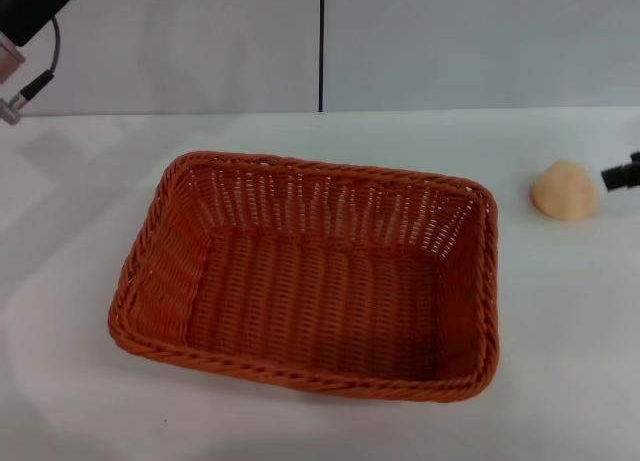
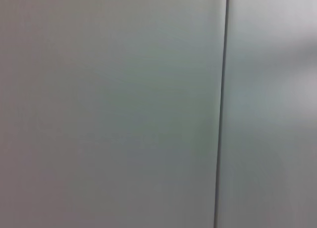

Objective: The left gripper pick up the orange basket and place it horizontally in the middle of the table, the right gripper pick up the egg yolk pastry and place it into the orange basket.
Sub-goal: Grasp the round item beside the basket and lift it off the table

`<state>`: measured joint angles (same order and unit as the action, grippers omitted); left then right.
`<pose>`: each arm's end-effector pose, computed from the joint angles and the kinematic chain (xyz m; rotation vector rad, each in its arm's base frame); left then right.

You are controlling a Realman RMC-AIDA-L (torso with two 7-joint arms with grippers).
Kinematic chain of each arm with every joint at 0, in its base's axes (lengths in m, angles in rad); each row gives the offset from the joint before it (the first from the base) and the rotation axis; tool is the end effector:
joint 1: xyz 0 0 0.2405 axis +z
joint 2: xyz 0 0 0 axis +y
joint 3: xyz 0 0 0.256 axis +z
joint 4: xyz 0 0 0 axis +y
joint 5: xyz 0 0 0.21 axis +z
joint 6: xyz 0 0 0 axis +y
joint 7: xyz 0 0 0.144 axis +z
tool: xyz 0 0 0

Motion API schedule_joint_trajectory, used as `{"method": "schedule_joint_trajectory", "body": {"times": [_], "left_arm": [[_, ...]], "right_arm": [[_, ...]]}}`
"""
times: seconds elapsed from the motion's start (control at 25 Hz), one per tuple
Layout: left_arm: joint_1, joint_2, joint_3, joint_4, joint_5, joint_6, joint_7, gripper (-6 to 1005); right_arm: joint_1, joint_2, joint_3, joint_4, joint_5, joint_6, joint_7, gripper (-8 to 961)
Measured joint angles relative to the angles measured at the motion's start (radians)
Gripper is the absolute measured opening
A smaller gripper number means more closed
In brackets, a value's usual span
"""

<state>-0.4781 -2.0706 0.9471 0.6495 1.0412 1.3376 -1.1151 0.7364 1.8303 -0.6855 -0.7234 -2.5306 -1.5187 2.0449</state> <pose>-0.2174 0.3783 0.0636 -2.0310 -0.3635 -1.2679 0.2876 0.3945 0.1042 -2.5214 1.1631 -0.0965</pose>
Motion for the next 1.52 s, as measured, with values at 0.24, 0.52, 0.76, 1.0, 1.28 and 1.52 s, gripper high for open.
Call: {"method": "schedule_joint_trajectory", "body": {"times": [0.24,0.52,0.76,1.0,1.28,1.52], "left_arm": [[0.004,0.000,0.016,-0.001,-0.003,0.008,0.001,756],[0.006,0.000,0.044,-0.003,-0.004,0.014,0.001,756],[0.011,0.000,0.045,-0.004,-0.006,0.015,-0.002,756],[0.012,0.001,0.054,-0.015,-0.006,0.011,0.002,756],[0.015,0.002,0.053,-0.026,-0.006,0.009,0.002,756],[0.017,0.003,0.053,-0.027,-0.006,0.005,0.002,756]], "right_arm": [[0.010,0.045,-0.003,0.001,-0.063,0.055,0.005,590],[0.021,0.075,-0.010,0.000,-0.068,0.120,0.014,588],[0.028,0.102,-0.038,-0.001,-0.088,0.166,0.025,586],[0.041,0.109,-0.055,0.033,-0.093,0.218,0.027,584],[0.043,0.112,-0.058,0.028,-0.097,0.242,0.027,503],[0.032,0.119,-0.058,0.019,-0.093,0.257,0.016,308]]}}
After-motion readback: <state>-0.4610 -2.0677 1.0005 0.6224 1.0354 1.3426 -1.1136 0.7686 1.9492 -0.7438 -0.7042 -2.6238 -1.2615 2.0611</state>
